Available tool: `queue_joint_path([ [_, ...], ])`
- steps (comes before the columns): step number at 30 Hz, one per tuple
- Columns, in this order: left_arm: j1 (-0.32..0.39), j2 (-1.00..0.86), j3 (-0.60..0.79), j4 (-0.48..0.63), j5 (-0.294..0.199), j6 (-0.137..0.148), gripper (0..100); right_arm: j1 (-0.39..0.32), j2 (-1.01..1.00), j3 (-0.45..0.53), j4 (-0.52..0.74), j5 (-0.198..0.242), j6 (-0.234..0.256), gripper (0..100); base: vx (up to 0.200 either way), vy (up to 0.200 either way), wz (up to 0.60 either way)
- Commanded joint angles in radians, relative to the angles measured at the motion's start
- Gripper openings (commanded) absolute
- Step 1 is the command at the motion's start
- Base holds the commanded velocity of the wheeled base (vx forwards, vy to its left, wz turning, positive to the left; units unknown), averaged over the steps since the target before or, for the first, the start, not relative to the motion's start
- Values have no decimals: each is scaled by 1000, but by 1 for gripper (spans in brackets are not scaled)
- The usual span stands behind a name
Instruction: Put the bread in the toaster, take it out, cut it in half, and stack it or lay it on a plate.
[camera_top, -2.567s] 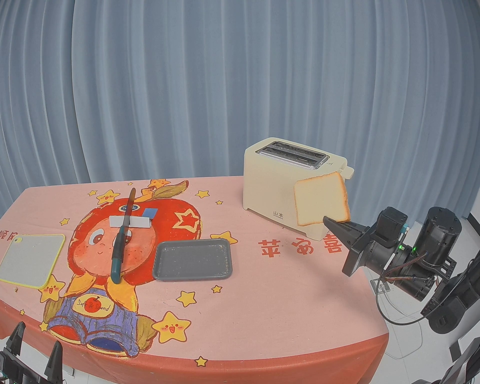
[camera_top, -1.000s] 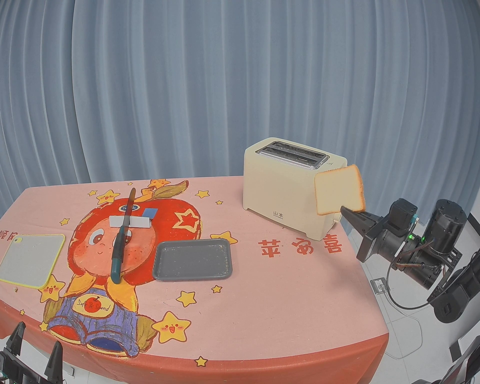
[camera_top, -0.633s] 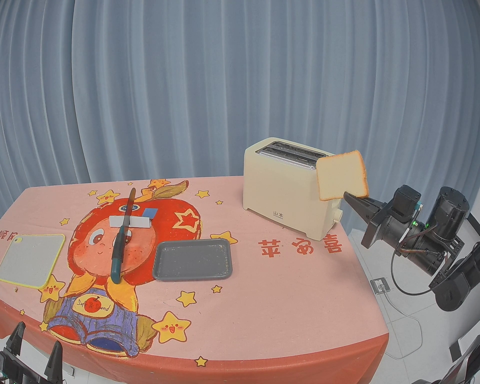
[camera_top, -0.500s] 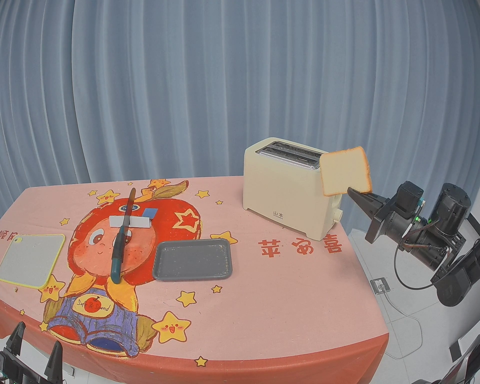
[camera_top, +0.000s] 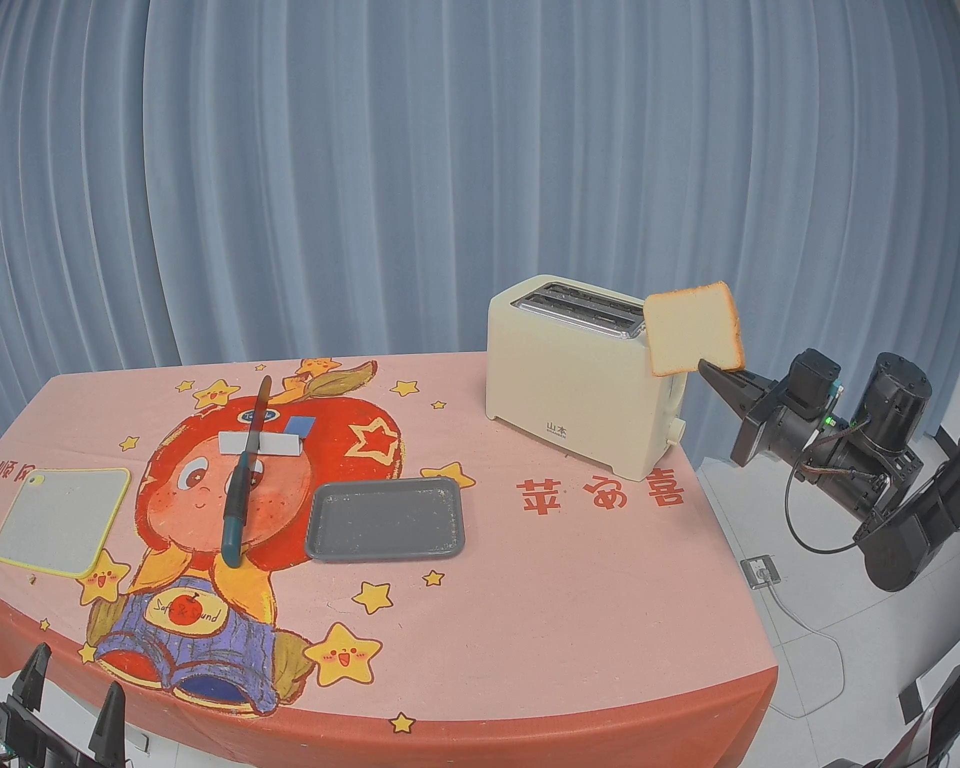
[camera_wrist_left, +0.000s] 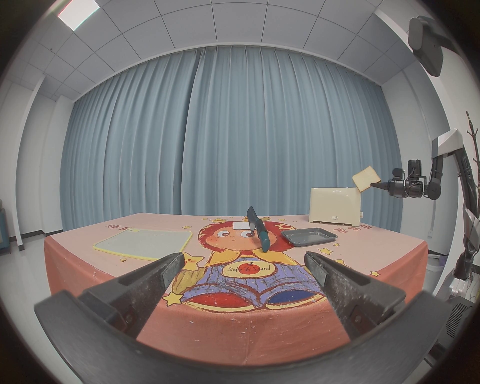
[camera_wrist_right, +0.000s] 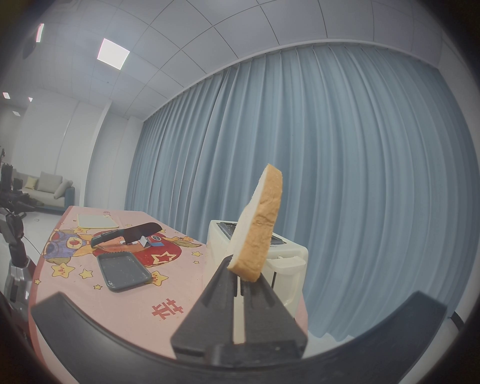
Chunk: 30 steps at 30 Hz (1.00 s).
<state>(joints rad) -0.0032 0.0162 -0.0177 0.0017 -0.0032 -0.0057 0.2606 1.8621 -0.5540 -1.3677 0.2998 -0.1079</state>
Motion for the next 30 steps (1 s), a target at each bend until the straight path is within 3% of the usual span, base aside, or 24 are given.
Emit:
queue_joint_path([
  [1,0,-13,18,0,0,0,100,-9,32,-26,16,4,-6,0,0,0,0],
  [6,0,-13,18,0,0,0,100,-49,26,-64,108,59,-38,0,0,0,0],
  [10,0,-13,18,0,0,0,100,-109,38,-126,154,144,-99,0,0,0,0],
  [13,0,-13,18,0,0,0,100,-118,31,-138,176,199,-104,0,0,0,0],
  [26,0,-13,18,0,0,0,100,-97,-24,-195,180,209,-105,0,0,0,0],
  [30,0,-13,18,0,0,0,100,-100,-41,-262,268,209,-108,0,0,0,0],
])
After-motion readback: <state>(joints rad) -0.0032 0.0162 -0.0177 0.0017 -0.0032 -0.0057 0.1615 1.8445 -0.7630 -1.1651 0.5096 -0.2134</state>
